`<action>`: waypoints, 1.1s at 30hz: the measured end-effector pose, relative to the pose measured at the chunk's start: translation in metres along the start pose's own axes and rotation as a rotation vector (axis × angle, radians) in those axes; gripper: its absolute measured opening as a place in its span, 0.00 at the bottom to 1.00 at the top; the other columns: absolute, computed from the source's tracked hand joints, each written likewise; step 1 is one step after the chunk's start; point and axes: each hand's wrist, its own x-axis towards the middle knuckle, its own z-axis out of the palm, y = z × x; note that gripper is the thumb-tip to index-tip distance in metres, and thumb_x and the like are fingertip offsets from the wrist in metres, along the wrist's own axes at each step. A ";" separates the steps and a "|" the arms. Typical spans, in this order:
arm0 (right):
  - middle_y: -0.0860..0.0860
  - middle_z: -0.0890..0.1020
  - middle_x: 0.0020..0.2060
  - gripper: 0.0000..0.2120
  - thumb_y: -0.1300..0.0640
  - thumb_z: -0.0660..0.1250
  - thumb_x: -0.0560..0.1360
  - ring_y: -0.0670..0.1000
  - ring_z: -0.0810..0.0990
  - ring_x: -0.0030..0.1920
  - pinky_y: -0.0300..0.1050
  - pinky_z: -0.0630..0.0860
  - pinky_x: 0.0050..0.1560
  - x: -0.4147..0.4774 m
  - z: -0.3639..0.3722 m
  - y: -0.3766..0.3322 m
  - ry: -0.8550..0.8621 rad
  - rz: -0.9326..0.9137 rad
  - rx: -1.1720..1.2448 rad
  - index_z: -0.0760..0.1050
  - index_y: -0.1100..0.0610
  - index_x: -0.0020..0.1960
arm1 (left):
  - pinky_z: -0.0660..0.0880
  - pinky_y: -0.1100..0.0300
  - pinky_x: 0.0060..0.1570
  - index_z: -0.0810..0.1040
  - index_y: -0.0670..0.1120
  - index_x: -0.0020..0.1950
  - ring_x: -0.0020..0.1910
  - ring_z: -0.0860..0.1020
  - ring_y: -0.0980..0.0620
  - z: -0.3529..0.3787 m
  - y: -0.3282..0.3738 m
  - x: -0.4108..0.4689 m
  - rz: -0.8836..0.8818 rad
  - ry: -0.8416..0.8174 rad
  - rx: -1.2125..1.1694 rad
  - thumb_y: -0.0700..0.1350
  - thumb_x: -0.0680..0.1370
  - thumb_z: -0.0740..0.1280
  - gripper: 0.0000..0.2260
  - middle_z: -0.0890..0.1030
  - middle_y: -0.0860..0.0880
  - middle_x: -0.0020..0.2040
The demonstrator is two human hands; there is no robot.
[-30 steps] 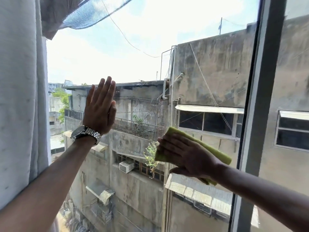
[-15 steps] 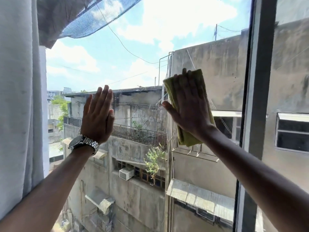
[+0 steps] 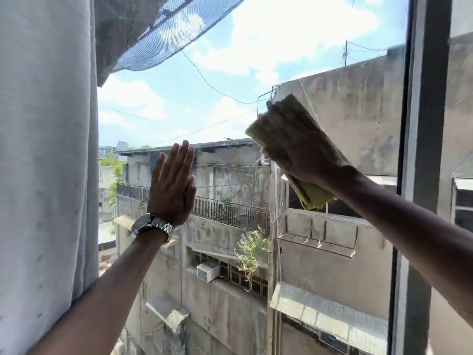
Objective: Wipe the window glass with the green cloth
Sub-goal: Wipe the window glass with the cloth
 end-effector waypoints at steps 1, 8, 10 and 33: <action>0.60 0.61 0.80 0.31 0.39 0.45 0.86 0.58 0.55 0.82 0.56 0.52 0.84 0.014 -0.005 0.002 0.021 0.095 -0.004 0.58 0.58 0.81 | 0.57 0.39 0.80 0.58 0.40 0.80 0.82 0.57 0.44 0.000 0.000 0.000 -0.001 0.000 0.000 0.46 0.82 0.50 0.26 0.60 0.41 0.81; 0.59 0.62 0.80 0.32 0.38 0.48 0.85 0.60 0.58 0.82 0.61 0.53 0.82 -0.031 0.022 -0.092 -0.038 -0.194 0.037 0.57 0.57 0.81 | 0.56 0.41 0.81 0.58 0.40 0.80 0.82 0.57 0.45 0.003 -0.004 0.000 0.006 0.020 0.001 0.46 0.82 0.49 0.26 0.60 0.41 0.81; 0.57 0.62 0.80 0.31 0.38 0.48 0.85 0.59 0.59 0.81 0.58 0.51 0.83 -0.064 0.024 -0.105 -0.119 -0.415 0.034 0.58 0.55 0.81 | 0.56 0.41 0.81 0.58 0.40 0.80 0.82 0.57 0.45 0.002 -0.003 0.000 0.012 0.014 0.004 0.46 0.82 0.50 0.26 0.60 0.41 0.81; 0.54 0.63 0.80 0.35 0.33 0.55 0.82 0.55 0.61 0.81 0.57 0.64 0.80 -0.070 0.031 -0.133 -0.173 -0.622 0.058 0.61 0.53 0.81 | 0.60 0.38 0.79 0.61 0.36 0.78 0.81 0.59 0.43 -0.009 0.008 0.001 -0.084 -0.029 -0.070 0.45 0.81 0.49 0.26 0.62 0.38 0.80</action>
